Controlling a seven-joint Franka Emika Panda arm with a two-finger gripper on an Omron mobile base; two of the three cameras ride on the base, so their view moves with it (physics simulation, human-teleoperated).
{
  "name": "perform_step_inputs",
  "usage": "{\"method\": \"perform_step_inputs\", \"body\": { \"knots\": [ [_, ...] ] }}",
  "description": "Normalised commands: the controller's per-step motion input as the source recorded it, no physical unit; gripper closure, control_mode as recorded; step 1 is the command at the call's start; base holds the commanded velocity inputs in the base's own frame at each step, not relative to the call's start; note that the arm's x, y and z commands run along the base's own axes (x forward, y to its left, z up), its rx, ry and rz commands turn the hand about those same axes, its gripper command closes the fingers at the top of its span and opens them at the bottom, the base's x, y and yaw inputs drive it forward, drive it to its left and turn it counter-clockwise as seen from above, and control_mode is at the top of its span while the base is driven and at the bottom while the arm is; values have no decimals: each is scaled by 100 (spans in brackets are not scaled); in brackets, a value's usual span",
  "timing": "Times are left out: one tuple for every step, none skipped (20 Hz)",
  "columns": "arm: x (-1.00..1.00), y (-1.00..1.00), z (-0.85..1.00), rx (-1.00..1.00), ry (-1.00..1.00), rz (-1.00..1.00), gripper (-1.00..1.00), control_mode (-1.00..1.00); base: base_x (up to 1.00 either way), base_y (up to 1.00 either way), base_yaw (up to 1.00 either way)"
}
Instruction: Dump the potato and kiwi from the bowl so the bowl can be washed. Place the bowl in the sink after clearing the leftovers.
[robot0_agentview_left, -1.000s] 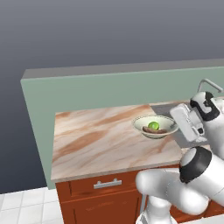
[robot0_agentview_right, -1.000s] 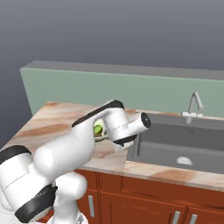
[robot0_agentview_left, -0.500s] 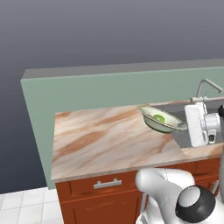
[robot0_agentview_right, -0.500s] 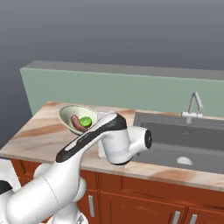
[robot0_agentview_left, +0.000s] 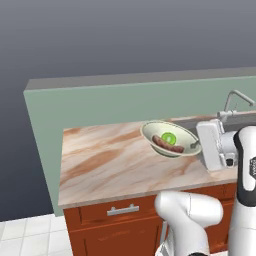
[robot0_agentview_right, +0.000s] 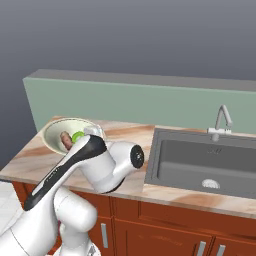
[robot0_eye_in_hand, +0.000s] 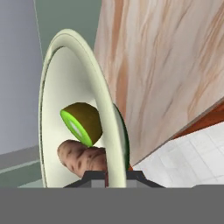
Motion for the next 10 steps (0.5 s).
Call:
{"method": "perform_step_inputs", "body": {
  "knots": [
    [0,0,0,0,0,0,100,-100,0,0,0],
    [0,0,0,0,0,0,100,-100,0,0,0],
    [0,0,0,0,0,0,100,-100,0,0,0],
    [0,0,0,0,0,0,100,-100,0,0,0],
    [-10,0,0,0,0,0,100,-100,0,0,0],
    [-28,0,0,0,0,0,100,-100,0,0,0],
    [-31,0,0,-1,0,0,100,-100,0,0,0],
    [0,0,0,0,0,0,100,100,-29,-1,0],
    [0,0,0,0,0,0,100,100,-24,-15,0],
    [0,0,0,0,0,0,100,100,-14,-36,0]
  ]
}}
